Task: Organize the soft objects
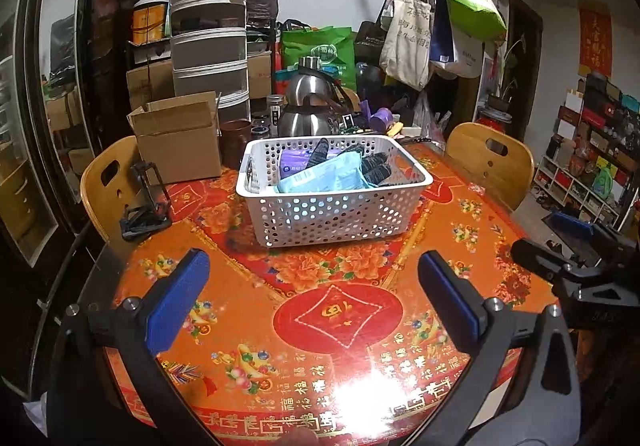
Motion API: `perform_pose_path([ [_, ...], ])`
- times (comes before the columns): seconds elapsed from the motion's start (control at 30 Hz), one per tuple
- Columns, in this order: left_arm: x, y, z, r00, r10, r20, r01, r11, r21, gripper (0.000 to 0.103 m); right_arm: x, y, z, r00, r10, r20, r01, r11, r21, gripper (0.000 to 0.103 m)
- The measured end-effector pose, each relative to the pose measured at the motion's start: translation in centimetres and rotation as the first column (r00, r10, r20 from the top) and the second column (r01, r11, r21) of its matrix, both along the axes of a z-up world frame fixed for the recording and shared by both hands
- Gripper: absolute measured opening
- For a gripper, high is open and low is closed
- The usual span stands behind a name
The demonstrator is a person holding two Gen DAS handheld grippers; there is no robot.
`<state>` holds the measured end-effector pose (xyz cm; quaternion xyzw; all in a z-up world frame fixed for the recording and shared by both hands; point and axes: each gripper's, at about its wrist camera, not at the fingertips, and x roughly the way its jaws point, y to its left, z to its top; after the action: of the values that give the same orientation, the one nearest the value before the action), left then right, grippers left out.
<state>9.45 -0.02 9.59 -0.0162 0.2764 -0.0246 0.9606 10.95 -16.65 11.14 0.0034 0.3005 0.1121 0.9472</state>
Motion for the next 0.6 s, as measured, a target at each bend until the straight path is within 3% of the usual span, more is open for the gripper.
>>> perform_pose_path([
  [0.6,2.1,0.0,-1.0,0.999,-0.009,-0.046,0.009,1.000,-0.004,0.103,0.9,0.4,-0.7,0.999,0.014,-0.029,-0.014,1.000,0.007,0.101],
])
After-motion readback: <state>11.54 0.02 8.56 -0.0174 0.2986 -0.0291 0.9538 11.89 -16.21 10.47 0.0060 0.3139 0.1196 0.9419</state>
